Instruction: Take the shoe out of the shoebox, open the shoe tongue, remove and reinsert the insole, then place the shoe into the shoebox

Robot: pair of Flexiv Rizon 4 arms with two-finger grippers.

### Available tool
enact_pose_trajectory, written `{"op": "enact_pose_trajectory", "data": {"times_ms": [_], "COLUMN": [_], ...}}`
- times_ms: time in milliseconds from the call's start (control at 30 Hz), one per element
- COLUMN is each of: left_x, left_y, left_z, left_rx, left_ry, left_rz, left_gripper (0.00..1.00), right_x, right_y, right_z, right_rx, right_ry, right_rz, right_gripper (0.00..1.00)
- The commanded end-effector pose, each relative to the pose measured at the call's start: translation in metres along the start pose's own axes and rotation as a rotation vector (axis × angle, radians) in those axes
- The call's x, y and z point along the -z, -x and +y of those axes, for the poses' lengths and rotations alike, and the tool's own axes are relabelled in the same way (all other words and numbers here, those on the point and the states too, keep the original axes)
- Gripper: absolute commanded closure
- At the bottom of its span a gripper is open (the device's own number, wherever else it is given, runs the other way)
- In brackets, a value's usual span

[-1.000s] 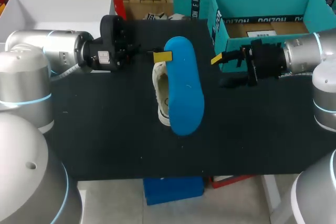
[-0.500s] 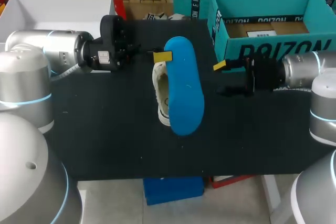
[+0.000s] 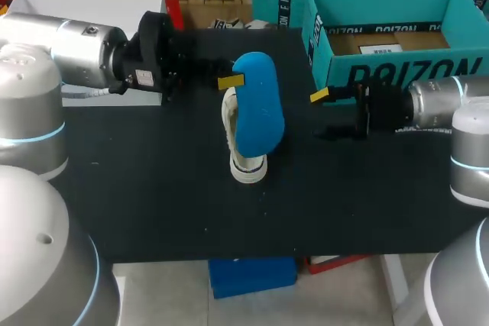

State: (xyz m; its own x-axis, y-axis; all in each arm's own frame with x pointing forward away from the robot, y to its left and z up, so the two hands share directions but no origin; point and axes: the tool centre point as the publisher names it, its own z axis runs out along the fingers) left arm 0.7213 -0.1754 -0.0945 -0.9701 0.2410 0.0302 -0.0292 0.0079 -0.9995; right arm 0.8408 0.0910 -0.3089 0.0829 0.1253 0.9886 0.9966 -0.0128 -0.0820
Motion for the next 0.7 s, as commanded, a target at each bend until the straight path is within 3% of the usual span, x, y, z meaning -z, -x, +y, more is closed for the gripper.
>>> {"op": "enact_pose_trajectory", "data": {"times_ms": [33,200,467,700], "left_x": [-0.001,-0.004,-0.006,-0.009], "left_y": [-0.002,-0.004,-0.002,-0.005], "left_z": [0.004,0.012,0.006,-0.003], "left_rx": [-0.469,-0.675,-0.925,-0.942], "left_ry": [0.264,0.347,0.477,0.427], "left_rz": [0.028,0.053,0.241,0.252], "left_gripper": [1.00,1.00,1.00,1.00], "right_x": [-0.001,-0.001,-0.001,-0.001], "right_y": [0.000,0.000,0.000,0.000], "right_z": [0.000,0.000,0.000,0.000], "right_rx": [0.000,0.000,0.000,0.000], "right_ry": [0.002,0.002,0.002,0.002], "right_rz": [0.000,0.000,0.000,0.000], "right_gripper": [0.00,0.00,0.00,0.00]}}
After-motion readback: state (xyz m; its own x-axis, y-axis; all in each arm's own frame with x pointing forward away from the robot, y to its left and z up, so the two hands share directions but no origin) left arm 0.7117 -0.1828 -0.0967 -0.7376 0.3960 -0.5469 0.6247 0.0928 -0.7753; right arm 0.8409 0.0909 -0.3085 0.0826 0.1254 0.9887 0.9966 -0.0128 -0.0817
